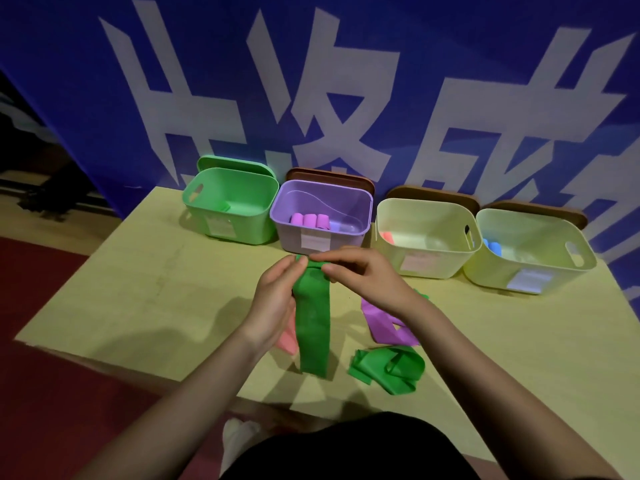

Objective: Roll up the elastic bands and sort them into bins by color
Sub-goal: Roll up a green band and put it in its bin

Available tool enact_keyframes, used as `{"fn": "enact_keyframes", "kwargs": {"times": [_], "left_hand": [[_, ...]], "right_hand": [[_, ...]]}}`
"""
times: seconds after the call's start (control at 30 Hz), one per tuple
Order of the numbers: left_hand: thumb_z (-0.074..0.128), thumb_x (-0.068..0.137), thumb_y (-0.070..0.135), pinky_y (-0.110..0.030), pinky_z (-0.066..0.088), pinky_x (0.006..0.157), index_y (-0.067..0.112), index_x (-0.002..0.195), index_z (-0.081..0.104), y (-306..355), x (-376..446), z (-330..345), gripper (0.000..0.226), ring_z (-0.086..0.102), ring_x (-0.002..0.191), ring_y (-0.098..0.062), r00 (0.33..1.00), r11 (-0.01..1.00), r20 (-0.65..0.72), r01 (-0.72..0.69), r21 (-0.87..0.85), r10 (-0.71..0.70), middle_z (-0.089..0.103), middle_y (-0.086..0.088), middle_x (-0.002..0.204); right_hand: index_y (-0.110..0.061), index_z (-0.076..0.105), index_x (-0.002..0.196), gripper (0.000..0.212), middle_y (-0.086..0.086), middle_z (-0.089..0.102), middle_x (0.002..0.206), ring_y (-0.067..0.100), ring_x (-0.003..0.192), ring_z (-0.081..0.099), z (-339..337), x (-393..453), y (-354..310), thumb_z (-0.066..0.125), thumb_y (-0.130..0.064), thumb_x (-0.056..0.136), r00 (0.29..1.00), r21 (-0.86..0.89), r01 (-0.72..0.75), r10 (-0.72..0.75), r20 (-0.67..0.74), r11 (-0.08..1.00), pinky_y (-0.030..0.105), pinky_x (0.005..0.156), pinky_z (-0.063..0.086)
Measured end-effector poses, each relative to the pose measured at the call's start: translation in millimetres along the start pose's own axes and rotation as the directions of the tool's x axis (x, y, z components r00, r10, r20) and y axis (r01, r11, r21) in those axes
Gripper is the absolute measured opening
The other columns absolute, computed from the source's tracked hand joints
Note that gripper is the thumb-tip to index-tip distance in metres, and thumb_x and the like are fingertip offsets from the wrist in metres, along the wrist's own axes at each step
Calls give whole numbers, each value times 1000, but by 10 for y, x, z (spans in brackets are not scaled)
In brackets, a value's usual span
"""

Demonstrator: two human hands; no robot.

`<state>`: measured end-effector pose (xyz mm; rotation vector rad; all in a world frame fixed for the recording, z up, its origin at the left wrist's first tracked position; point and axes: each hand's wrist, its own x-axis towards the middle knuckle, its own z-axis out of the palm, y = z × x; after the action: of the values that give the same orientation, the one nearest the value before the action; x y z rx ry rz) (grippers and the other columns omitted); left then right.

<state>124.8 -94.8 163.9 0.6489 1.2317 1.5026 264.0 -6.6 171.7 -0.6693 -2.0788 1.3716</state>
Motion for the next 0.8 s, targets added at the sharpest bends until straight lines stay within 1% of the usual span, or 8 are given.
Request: {"fn": "enact_keyframes", "kwargs": {"times": [0.17, 0.3, 0.37, 0.5, 0.6, 0.63, 0.7, 0.8], "left_hand": [[53, 96, 16, -30, 43, 68, 8, 87, 63, 0, -30, 45, 15, 54, 79, -21, 995, 996, -64, -67, 56, 71, 58, -15, 84], [52, 96, 15, -37, 42, 77, 7, 91, 65, 72, 16, 105, 15, 56, 84, -25, 994, 992, -50, -94, 81, 99, 61, -17, 87], [52, 96, 11, -37, 44, 79, 4, 94, 64, 98, 72, 152, 14, 57, 86, -25, 990, 982, -34, -133, 133, 139, 64, -15, 88], [54, 95, 11, -37, 48, 73, 1, 93, 61, 74, 156, 257, 13, 61, 77, -21, 949, 892, 20, -301, 338, 313, 66, -11, 81], [54, 90, 33, -42, 44, 61, -2, 88, 55, 6, 202, 319, 36, 54, 67, -31, 883, 783, 39, -434, 444, 468, 59, -22, 75], [51, 89, 37, -41, 40, 57, -1, 85, 53, -12, 234, 335, 39, 49, 62, -29, 854, 731, 52, -473, 492, 518, 55, -21, 70], [49, 91, 32, -32, 34, 53, 2, 81, 50, 2, 289, 386, 32, 42, 55, -13, 808, 640, 90, -524, 562, 582, 48, -13, 62], [48, 92, 22, -17, 29, 50, 6, 80, 49, 79, 365, 454, 20, 38, 52, -3, 788, 589, 159, -561, 581, 594, 42, -2, 58]], "right_hand": [[-11, 72, 101, 17, -3, 72, 89, 3, 81, 63, 43, 28, -11, 68, -4, 86, 995, 139, -40, 52, -81, 990, 21, 78, 51], [-15, 70, 97, 20, -4, 70, 90, 6, 85, 63, -48, 109, -69, 68, -1, 84, 995, 88, -12, 21, -95, 996, 20, 82, 51], [-14, 68, 100, 21, -1, 66, 85, 8, 79, 60, -104, 135, -74, 68, -1, 84, 992, 55, -19, 25, -121, 998, 18, 76, 50], [-11, 69, 95, 11, 2, 64, 75, 9, 67, 57, -242, 138, -59, 67, -5, 87, 984, 62, -84, 93, -150, 995, 21, 65, 49], [-10, 67, 85, 10, 9, 63, 74, 15, 66, 57, -323, 149, -109, 63, -2, 89, 988, 70, -71, 80, -130, 995, 26, 64, 51], [-13, 66, 82, 14, 8, 62, 73, 14, 65, 56, -347, 156, -130, 63, -1, 89, 989, 82, -66, 76, -126, 994, 25, 62, 51], [-16, 65, 79, 19, 3, 60, 70, 11, 63, 55, -399, 169, -145, 62, -1, 90, 990, 113, -66, 80, -120, 991, 24, 61, 52], [-10, 63, 82, 15, 0, 58, 67, 9, 61, 55, -455, 170, -148, 60, 1, 90, 986, 133, -52, 72, -151, 990, 25, 61, 52]]}}
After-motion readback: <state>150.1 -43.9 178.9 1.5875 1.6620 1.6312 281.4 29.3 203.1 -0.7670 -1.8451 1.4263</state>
